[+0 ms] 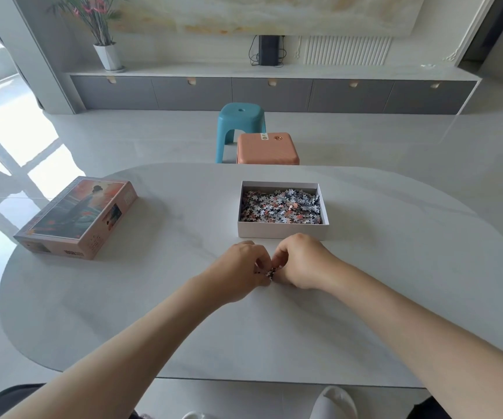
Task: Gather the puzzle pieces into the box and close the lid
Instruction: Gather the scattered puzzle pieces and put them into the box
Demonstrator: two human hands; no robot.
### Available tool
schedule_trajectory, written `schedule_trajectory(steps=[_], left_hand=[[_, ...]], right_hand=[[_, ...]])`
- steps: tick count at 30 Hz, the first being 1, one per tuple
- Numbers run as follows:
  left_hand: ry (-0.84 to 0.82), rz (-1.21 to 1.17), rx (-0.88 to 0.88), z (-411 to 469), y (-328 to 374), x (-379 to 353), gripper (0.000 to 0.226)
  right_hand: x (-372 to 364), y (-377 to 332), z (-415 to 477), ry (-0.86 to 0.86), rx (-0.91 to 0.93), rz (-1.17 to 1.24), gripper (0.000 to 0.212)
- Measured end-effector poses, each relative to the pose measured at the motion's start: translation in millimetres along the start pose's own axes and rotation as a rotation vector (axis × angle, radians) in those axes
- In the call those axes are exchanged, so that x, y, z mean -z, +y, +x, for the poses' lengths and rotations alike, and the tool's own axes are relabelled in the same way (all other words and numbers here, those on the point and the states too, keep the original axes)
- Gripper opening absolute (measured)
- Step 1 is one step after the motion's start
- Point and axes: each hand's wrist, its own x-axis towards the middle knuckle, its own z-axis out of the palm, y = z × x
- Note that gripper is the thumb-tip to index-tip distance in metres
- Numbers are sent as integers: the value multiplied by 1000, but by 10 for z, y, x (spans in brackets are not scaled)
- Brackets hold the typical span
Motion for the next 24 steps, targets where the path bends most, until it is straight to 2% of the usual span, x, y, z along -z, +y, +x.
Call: schedule_trajectory(steps=[5,10,12,14,17,19,20,24], left_hand=[[3,-101,51,-4,6,-38,19],[11,-250,66,26,8,-35,17],[51,-290,61,86,24,0,25],[139,-326,44,212,49,87,30],[308,-379,45,459,141,304,22],[396,-377,64,585,179,431,12],[407,-362,73,624,169,461,10],[293,-152,73,616,45,397,24]], right_hand=[[28,-1,22,-30,-32,71,15],[51,22,50,-78,-76,166,13],[116,45,68,-61,-65,232,13],[244,43,114,31,-24,310,13],[472,25,241,297,57,429,13],[561,34,338,473,126,384,14],[571,54,378,510,148,329,15],[513,214,478,389,128,91,27]])
